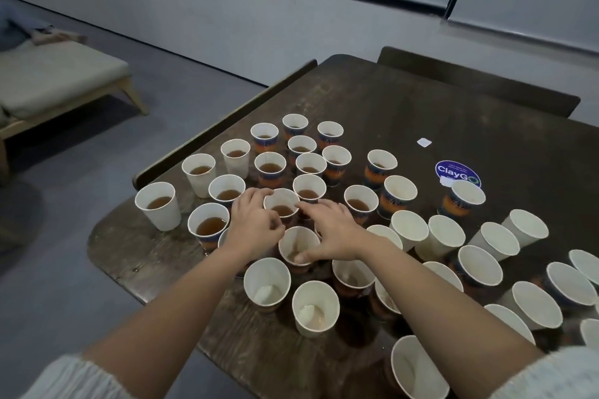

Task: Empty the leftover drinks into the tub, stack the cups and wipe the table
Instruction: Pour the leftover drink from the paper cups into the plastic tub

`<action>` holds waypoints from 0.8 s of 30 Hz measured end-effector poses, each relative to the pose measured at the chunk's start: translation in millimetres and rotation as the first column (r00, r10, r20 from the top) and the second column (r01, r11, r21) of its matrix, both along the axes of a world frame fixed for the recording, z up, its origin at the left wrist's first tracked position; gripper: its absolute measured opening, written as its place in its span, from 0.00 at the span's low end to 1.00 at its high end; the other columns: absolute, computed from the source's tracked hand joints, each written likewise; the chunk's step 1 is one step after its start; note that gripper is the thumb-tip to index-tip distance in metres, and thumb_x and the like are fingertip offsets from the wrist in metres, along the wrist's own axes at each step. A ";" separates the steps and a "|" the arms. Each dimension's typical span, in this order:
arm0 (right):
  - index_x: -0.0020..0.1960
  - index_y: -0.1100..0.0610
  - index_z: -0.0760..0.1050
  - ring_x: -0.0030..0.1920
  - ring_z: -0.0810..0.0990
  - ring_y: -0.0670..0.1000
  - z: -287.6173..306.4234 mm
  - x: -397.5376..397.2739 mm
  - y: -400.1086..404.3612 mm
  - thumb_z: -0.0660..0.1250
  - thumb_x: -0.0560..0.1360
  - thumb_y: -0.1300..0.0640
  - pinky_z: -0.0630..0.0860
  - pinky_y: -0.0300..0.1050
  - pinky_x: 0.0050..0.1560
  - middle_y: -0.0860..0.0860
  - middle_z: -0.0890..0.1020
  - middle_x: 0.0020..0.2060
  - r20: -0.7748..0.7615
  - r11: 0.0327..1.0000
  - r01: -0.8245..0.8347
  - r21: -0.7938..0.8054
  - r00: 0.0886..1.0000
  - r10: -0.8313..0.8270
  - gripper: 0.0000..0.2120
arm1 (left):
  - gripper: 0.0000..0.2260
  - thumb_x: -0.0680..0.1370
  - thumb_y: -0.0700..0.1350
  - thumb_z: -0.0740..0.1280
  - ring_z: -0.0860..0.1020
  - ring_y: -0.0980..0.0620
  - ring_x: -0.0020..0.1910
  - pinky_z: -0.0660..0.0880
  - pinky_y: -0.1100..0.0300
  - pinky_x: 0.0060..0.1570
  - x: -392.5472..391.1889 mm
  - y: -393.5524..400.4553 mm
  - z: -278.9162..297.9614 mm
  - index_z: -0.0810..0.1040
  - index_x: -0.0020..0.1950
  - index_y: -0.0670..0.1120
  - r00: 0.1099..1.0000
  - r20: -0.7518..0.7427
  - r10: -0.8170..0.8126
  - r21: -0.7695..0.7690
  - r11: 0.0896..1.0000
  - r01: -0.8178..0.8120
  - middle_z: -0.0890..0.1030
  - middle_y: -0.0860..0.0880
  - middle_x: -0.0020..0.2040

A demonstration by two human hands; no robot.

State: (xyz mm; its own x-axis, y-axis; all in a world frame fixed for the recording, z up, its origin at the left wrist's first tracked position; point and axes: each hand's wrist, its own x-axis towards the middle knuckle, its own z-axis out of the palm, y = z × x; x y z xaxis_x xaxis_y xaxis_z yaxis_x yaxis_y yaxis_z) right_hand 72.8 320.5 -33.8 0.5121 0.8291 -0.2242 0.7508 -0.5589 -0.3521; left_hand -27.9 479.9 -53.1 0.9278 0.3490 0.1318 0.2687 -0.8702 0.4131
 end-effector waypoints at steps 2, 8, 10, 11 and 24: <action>0.77 0.49 0.58 0.72 0.62 0.55 5.6 6.6 -3.8 0.66 0.64 0.32 0.60 0.56 0.72 0.52 0.69 0.70 -0.056 0.990 0.093 0.103 0.995 -0.088 0.46 | 0.08 0.76 0.51 0.68 0.54 0.47 0.74 0.49 0.48 0.72 1.1 0.4 -1.5 0.86 0.44 0.50 0.999 -0.033 -0.007 0.028 1.000 0.008 0.64 0.51 0.74; 0.76 0.51 0.58 0.71 0.63 0.55 10.5 23.5 -19.9 0.70 0.67 0.51 0.67 0.53 0.68 0.54 0.67 0.70 -0.107 0.972 0.224 0.071 0.970 -0.216 0.40 | 0.14 0.77 0.59 0.65 0.51 0.48 0.76 0.45 0.48 0.73 4.2 -0.8 -3.6 0.84 0.43 0.51 0.996 -0.077 -0.034 0.067 0.997 0.040 0.61 0.51 0.76; 0.77 0.50 0.56 0.72 0.63 0.57 6.2 23.8 -16.7 0.72 0.70 0.52 0.68 0.53 0.68 0.54 0.65 0.71 -0.094 0.979 0.201 -0.013 0.975 -0.202 0.41 | 0.14 0.77 0.59 0.65 0.51 0.48 0.76 0.45 0.48 0.74 4.3 -0.8 -5.3 0.83 0.43 0.51 0.995 -0.095 -0.036 0.082 0.996 0.043 0.60 0.51 0.76; 0.78 0.50 0.56 0.72 0.62 0.57 4.0 23.4 -14.7 0.72 0.71 0.51 0.68 0.53 0.68 0.54 0.63 0.72 -0.082 0.981 0.187 -0.058 0.978 -0.191 0.40 | 0.13 0.77 0.58 0.66 0.51 0.48 0.76 0.45 0.47 0.74 4.2 -0.9 -6.2 0.83 0.44 0.51 0.994 -0.102 -0.038 0.087 0.995 0.047 0.60 0.50 0.77; 0.72 0.49 0.62 0.62 0.72 0.56 -9.6 21.1 -1.3 0.72 0.73 0.51 0.77 0.52 0.59 0.55 0.69 0.62 0.017 0.963 0.197 -0.181 0.980 -0.197 0.32 | 0.15 0.76 0.61 0.64 0.50 0.48 0.76 0.41 0.46 0.74 1.7 6.7 -9.4 0.82 0.42 0.52 0.995 -0.103 -0.011 0.138 0.990 0.025 0.60 0.51 0.76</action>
State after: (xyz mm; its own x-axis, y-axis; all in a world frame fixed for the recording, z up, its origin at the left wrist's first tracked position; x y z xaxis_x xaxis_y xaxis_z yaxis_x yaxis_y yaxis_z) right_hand 93.8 319.2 -43.4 0.6610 0.6571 -0.3623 0.6188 -0.7505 -0.2322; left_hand -26.3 486.6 -62.5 0.9448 0.3171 0.0821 0.2871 -0.9223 0.2587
